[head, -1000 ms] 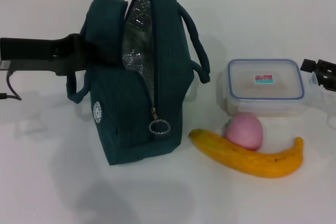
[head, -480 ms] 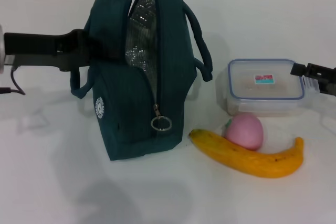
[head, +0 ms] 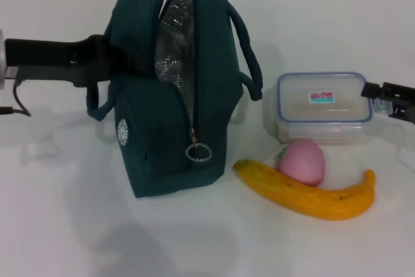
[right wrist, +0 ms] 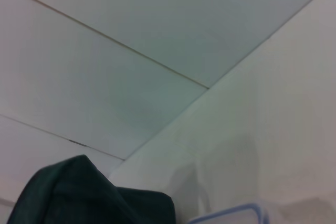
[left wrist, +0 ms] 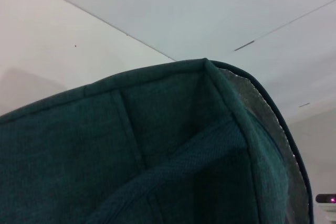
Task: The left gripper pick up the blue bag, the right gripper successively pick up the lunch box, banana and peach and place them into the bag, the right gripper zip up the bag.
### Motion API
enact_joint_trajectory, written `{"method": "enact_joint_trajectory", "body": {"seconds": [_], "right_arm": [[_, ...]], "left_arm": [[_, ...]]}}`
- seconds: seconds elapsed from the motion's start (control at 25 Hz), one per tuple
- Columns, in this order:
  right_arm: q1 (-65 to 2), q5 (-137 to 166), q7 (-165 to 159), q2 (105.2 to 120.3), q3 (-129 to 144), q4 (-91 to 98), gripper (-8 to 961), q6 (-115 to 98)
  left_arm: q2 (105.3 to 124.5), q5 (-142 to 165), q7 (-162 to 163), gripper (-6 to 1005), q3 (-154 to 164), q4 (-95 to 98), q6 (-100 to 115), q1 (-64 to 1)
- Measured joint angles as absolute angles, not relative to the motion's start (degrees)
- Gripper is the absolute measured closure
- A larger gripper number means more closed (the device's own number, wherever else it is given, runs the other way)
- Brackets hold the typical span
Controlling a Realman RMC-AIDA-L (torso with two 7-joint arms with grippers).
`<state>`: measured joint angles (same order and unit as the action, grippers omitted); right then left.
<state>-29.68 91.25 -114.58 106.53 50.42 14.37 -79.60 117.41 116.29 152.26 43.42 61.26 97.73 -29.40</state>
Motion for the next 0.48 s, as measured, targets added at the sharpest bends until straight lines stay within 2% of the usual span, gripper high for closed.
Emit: {"method": "enact_joint_trajectory", "body": {"seconds": [0.16,0.36,0.48], "right_arm": [[-29.5,91.2,-114.6,106.75,48.6,14.5,317,-80.8],[-29.6,91.1,-114.6,107.52,47.6,14.7,551,-81.8],[-30.0,91.1,-114.6,108.07,47.6,14.4,554,-81.8]], "left_arm": [[117.41,116.3,152.1,966,43.5,60.7,97.7,-29.3],[117.42,116.3,151.4,966,43.3,59.4,97.7,-29.4],[117.42,116.3,151.3,966,43.5,59.2,97.7,-29.7]]}}
